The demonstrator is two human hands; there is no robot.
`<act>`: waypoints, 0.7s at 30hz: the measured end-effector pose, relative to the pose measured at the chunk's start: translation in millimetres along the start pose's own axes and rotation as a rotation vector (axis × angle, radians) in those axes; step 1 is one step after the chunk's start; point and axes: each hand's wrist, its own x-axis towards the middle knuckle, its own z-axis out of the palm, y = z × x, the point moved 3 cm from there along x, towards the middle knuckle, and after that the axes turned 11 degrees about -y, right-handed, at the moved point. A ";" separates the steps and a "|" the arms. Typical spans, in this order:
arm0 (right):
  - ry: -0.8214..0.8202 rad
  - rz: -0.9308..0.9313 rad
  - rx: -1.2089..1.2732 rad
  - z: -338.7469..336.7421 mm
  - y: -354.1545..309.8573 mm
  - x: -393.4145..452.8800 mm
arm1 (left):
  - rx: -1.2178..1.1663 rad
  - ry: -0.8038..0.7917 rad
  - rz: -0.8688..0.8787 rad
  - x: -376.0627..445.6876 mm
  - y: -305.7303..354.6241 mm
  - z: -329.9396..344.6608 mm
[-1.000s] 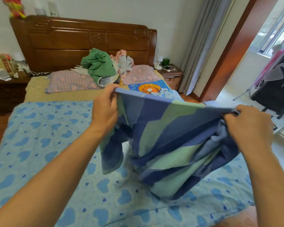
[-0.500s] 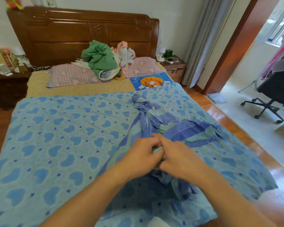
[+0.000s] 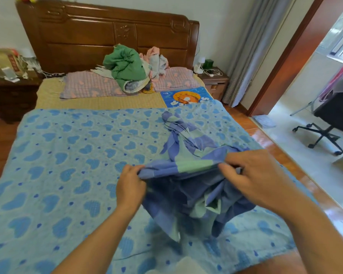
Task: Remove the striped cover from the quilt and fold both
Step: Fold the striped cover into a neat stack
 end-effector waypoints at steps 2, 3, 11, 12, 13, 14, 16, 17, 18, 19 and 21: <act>0.179 0.072 0.120 -17.3 11.0 -6.4 | 0.015 0.027 -0.043 15.4 -13.4 -10.8; 0.252 0.109 0.125 -23.4 18.4 -9.1 | 0.018 0.003 -0.046 24.1 -19.3 -15.4; 0.591 0.441 0.047 -28.6 82.9 -36.8 | 0.317 -0.139 -0.195 32.8 -105.1 -38.7; 0.595 0.480 0.028 -25.4 89.0 -38.6 | 0.288 -0.130 -0.207 30.0 -112.4 -38.9; 0.598 0.531 0.025 -20.9 95.4 -39.8 | 0.244 -0.145 -0.221 27.0 -114.5 -37.4; 0.612 0.581 0.048 -16.4 102.8 -40.9 | 0.147 -0.165 -0.245 25.7 -113.5 -36.1; 0.665 0.682 0.146 -3.9 115.2 -40.7 | -0.351 -0.199 -0.389 21.6 -102.3 -31.1; 0.685 0.706 0.197 5.0 119.2 -38.5 | -0.672 -0.216 -0.488 16.5 -93.6 -26.2; 0.695 0.676 0.256 14.6 121.9 -34.8 | -0.911 -0.182 -0.499 12.8 -84.0 -24.7; 0.631 0.647 0.328 26.8 119.4 -30.4 | -1.121 -0.097 -0.471 12.7 -78.7 -27.7; 0.203 0.565 0.304 69.5 110.4 -26.8 | -1.228 0.205 -0.340 11.2 -79.7 -49.1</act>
